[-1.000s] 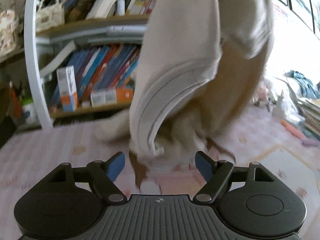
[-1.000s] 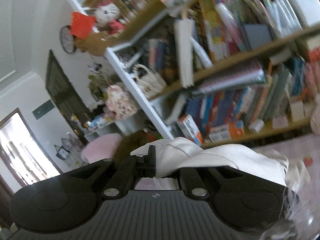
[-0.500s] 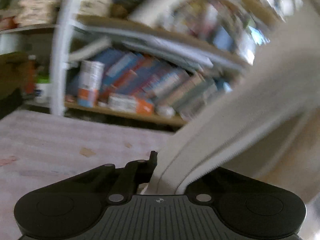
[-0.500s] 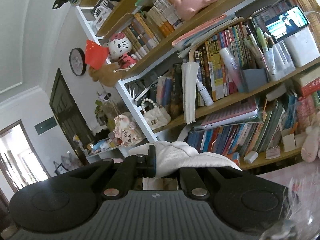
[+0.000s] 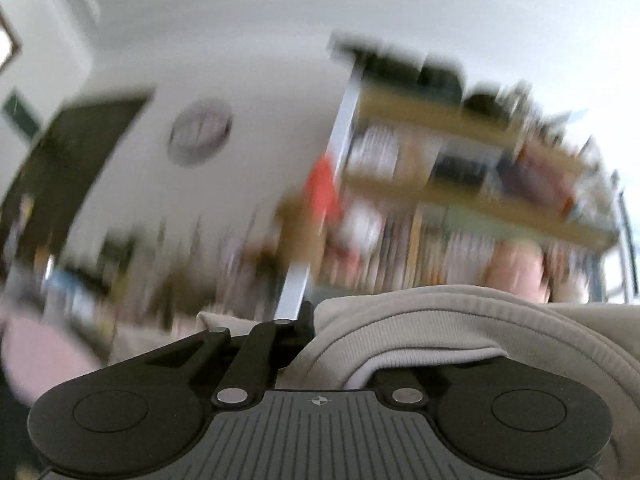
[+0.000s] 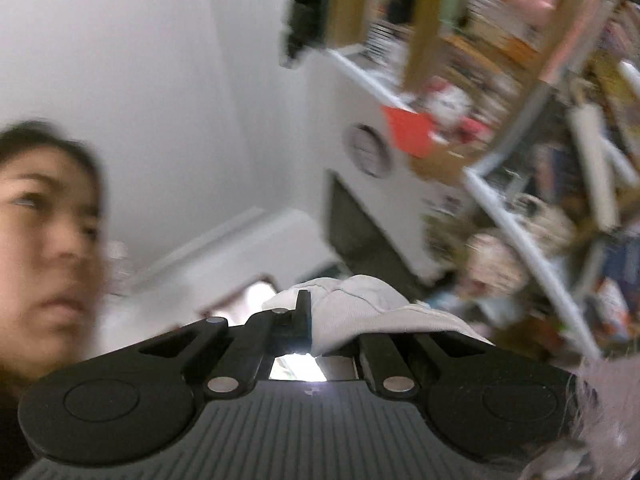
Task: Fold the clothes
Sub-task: 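Lift the sweatshirt high with both tools and shake it open, then lower the sweatshirt onto the mat and open both tools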
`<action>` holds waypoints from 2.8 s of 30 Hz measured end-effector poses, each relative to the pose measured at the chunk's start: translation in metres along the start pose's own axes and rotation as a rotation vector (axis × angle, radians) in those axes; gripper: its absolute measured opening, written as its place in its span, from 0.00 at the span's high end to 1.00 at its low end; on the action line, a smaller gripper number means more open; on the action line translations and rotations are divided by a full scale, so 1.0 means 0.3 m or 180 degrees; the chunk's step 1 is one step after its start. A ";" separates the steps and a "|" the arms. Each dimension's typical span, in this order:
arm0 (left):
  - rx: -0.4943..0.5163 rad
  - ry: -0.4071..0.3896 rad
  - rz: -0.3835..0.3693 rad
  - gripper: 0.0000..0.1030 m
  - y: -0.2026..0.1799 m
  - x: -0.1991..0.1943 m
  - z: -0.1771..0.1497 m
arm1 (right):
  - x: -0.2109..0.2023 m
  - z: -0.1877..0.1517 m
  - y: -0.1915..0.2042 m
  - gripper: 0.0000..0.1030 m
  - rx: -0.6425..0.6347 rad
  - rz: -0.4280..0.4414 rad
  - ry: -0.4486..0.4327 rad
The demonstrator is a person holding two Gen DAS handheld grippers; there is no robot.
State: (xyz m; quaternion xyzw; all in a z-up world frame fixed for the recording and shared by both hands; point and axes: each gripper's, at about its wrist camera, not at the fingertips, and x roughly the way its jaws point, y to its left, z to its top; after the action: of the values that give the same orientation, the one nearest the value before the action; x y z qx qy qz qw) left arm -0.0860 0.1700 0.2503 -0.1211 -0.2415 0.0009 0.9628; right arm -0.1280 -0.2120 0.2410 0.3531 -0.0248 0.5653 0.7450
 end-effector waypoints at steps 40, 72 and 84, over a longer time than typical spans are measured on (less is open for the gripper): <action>0.1304 0.4088 -0.0286 0.18 -0.123 0.334 -1.267 | -0.312 -0.349 -1.018 0.37 0.0505 -0.4412 0.1307; 0.1208 0.3795 0.0271 0.17 0.091 -0.097 -0.999 | -0.221 -0.680 -0.789 0.39 -0.0638 -0.4476 0.2575; 0.1498 0.3806 -0.0107 0.17 0.022 -0.126 -1.017 | -0.222 -0.677 -0.781 0.39 -0.0647 -0.4460 0.2614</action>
State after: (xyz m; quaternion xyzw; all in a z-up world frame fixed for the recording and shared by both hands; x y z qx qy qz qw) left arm 0.0230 0.1031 -0.0294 0.1176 0.3417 -0.0289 0.9320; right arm -0.0240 -0.1806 -0.0570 -0.0177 0.4253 0.0479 0.9036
